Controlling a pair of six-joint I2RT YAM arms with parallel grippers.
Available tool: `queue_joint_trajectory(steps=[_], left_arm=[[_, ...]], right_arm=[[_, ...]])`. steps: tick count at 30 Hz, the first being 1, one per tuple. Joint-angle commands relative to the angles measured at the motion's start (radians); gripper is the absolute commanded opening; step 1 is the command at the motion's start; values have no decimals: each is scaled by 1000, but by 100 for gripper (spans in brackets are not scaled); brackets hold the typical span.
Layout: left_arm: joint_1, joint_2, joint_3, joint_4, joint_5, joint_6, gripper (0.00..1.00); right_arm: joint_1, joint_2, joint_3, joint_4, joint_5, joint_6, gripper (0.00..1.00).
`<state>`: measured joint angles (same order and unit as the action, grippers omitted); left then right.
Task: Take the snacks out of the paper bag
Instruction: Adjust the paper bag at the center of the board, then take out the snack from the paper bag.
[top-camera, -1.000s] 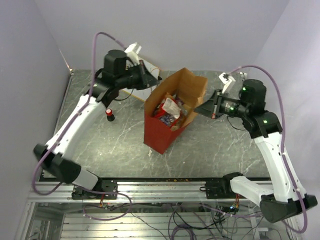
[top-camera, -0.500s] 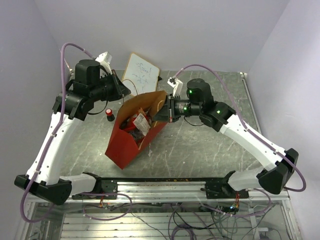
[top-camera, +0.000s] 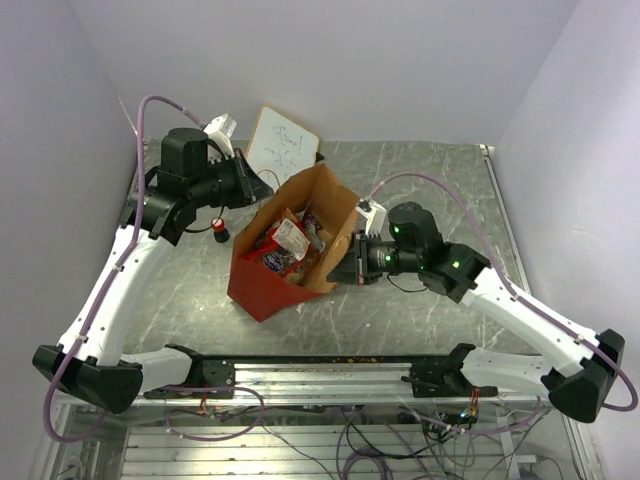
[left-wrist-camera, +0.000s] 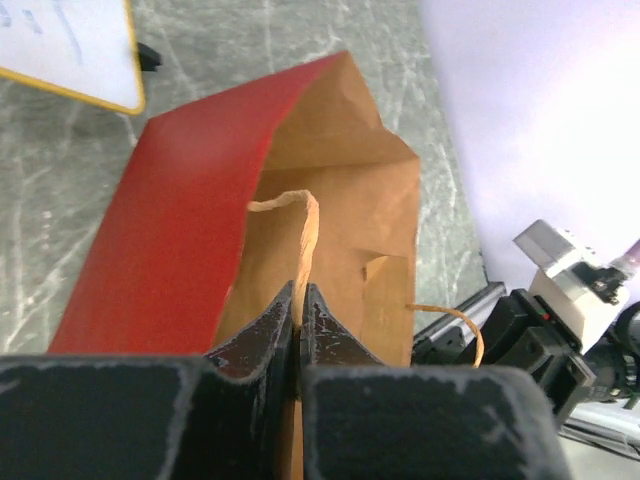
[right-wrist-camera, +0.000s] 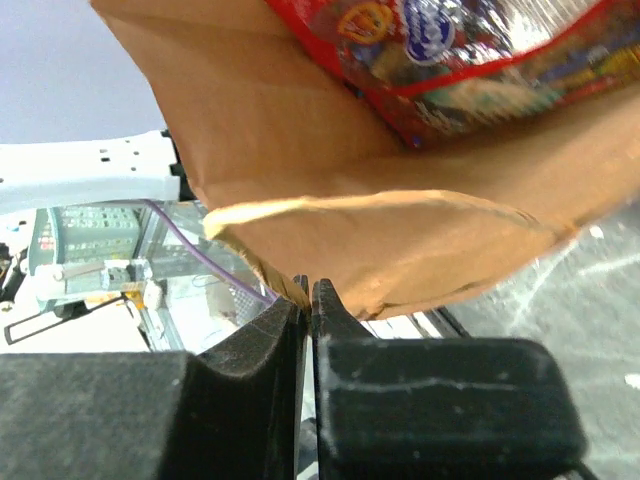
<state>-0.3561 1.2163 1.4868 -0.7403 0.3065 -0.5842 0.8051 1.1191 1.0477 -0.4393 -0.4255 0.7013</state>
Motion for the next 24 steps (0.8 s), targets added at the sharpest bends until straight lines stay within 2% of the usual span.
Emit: queue_joint_trajectory(steps=[1,3,8,11,15,19,21,24], left_arm=[[5,-27,-41,215,168,-51,10],[5,-29,-57,242,207,-63,7],[5,-51,-79,305,273,-102,7],[5,-54,-76,314,281,-113,7],[5,-46,-71,329,302,-128,7],[5,-37,-50,320,303,-124,7],[5,-32,-37,303,297,-121,7],[5,-40,-39,286,282,-131,7]], right_arm=[[10,-78,-27,-103,97,52,6],[9,-95,20,-243,210,31,12],[8,-122,185,-533,485,-100,47],[9,-86,303,-615,601,-182,67],[9,19,480,-598,642,-281,74],[16,159,538,-398,473,-383,76],[37,243,563,-323,464,-361,76],[71,327,552,-207,530,-242,75]])
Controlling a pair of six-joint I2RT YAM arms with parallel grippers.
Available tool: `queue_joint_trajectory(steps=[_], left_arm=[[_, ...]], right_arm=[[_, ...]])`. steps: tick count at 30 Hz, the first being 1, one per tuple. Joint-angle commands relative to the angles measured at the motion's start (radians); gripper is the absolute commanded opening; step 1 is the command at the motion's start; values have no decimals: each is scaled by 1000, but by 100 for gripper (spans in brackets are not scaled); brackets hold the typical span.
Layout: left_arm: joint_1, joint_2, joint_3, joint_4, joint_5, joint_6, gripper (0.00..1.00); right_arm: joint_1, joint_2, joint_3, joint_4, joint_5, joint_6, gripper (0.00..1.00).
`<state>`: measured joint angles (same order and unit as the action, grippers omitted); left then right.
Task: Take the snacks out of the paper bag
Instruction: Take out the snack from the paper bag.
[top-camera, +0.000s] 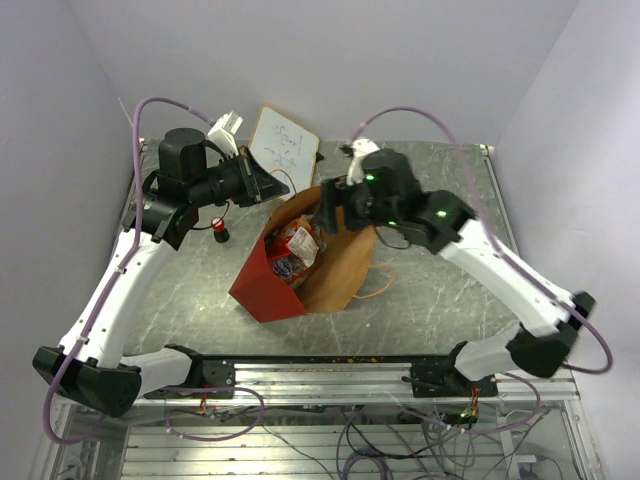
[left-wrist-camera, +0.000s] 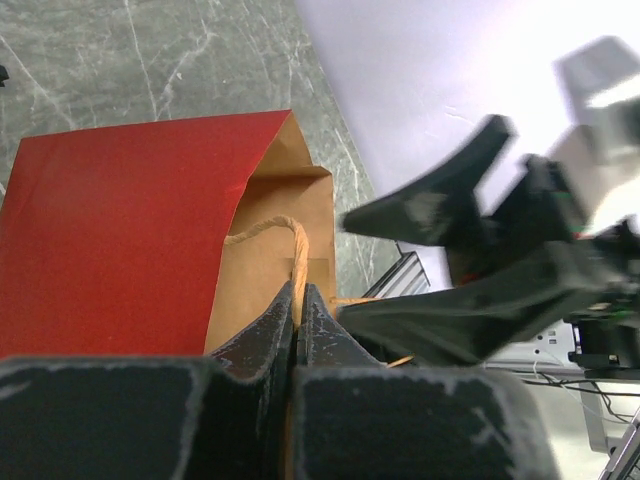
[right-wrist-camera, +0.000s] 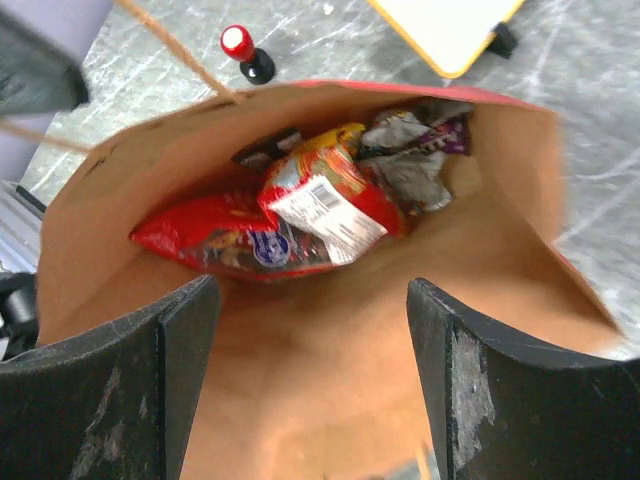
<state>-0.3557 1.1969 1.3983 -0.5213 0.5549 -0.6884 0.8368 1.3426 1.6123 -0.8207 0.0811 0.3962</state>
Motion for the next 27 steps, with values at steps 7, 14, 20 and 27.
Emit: queue_joint_trajectory(steps=[7,14,20,27], left_arm=[[4,-59,7,80,-8,-93,7],[4,-65,21,61,-10,-104,7],[4,-65,18,54,-15,-113,7],[4,-64,18,34,-9,-109,7]], right_arm=[[83,147,-262,569,251,223,76],[82,228,-322,710,289,281,69],[105,260,-340,652,298,338,65],[105,288,-341,614,348,296,48]])
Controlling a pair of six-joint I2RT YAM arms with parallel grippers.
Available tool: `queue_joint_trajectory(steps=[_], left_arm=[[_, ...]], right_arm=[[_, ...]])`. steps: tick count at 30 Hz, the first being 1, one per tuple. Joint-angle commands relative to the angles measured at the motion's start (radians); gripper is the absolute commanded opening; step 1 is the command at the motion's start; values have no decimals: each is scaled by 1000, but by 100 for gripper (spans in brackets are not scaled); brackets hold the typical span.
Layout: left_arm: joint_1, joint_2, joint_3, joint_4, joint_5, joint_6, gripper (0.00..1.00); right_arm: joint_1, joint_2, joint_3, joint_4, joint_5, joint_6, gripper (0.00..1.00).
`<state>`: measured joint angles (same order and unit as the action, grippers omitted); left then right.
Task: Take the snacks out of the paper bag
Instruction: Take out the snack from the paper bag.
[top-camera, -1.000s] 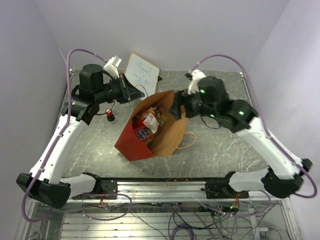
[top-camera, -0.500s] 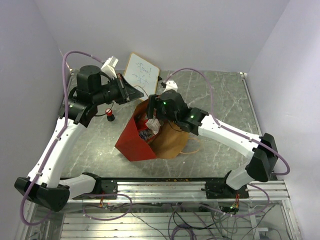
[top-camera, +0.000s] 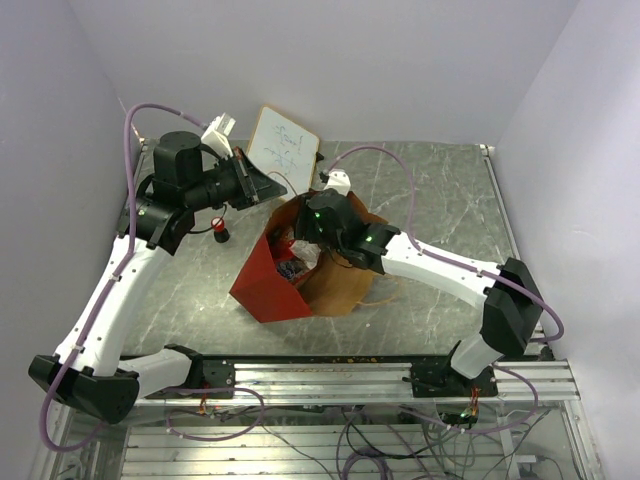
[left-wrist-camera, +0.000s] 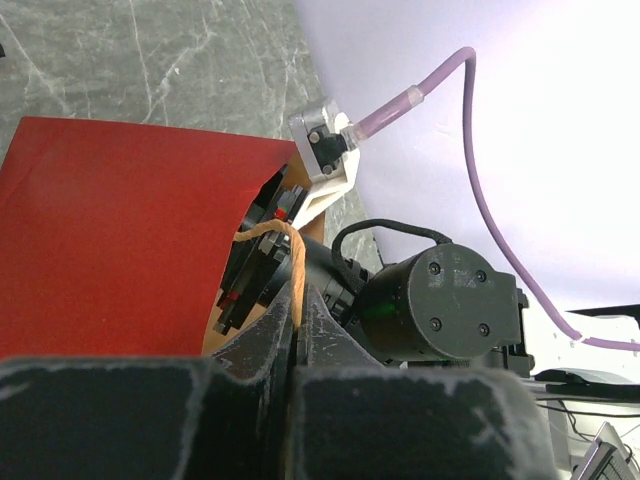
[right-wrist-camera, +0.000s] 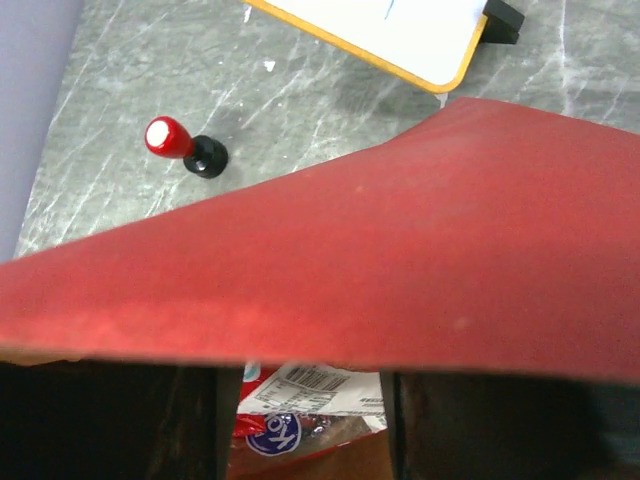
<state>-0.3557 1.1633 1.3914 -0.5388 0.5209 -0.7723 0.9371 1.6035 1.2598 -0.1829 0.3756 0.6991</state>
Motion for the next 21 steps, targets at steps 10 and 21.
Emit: queue_joint_trajectory(steps=[10,21], left_arm=[[5,-30,50,-25,-4,21,7],[4,-8,103,-72,-21,78,7]], right_arm=[[5,-70,110,-139,4,-59,0],[3,-348,239,-286,40,-107,0]])
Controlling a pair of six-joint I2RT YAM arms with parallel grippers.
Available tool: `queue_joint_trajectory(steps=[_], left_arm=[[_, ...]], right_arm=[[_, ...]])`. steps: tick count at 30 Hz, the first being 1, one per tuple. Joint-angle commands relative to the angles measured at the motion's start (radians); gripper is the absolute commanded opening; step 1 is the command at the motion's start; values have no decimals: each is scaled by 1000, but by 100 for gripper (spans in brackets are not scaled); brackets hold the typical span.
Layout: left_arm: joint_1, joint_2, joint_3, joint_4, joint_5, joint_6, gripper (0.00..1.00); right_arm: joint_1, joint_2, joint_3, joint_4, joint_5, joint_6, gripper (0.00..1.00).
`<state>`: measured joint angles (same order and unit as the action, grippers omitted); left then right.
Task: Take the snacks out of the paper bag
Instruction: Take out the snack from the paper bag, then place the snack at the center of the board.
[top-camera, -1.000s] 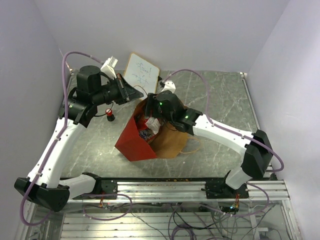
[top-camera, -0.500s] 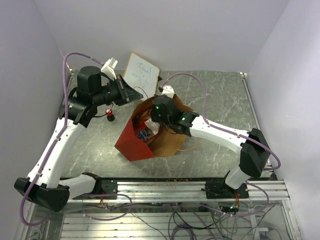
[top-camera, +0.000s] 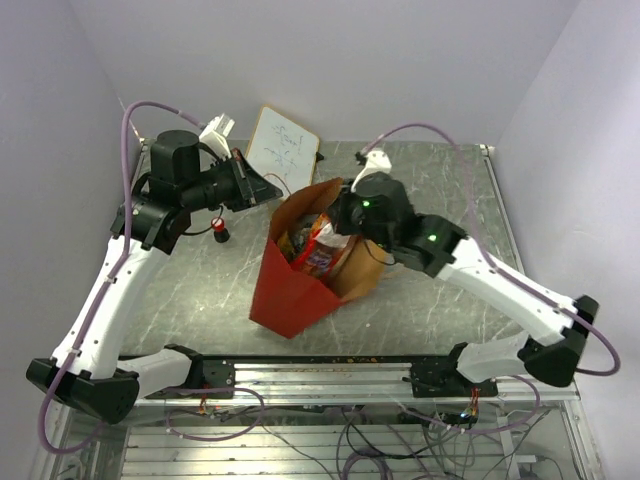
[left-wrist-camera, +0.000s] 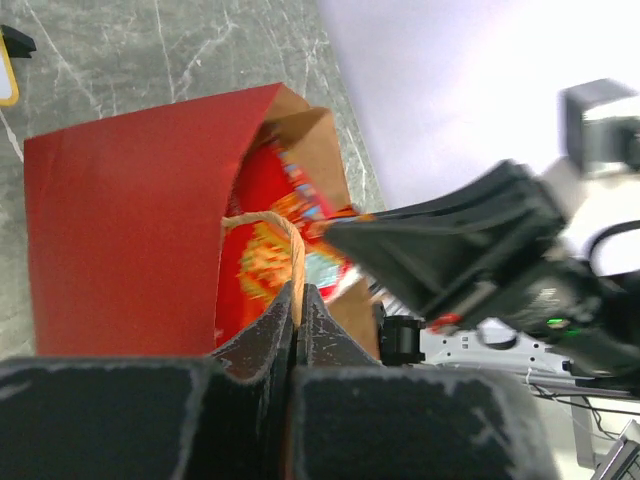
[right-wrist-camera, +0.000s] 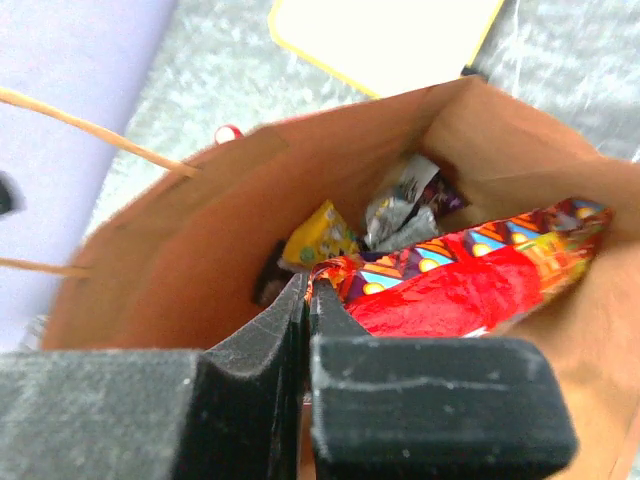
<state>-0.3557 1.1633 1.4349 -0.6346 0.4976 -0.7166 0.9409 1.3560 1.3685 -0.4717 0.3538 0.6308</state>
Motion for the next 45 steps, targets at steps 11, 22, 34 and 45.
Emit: queue_joint_trajectory(steps=[11,22,34,45], left_arm=[[4,18,94,41,21,22,7],[6,22,177,-140,-106,167,7],[6,8,195,-186,-130,228,7],[6,22,208,-235,-158,267,7]], right_arm=[[0,-129,225,-14,149,-95,0],[0,59,629,-83,183,-194,0],[0,-12,697,-85,667,-472,0],[0,-354,273,-319,983,-203,0]])
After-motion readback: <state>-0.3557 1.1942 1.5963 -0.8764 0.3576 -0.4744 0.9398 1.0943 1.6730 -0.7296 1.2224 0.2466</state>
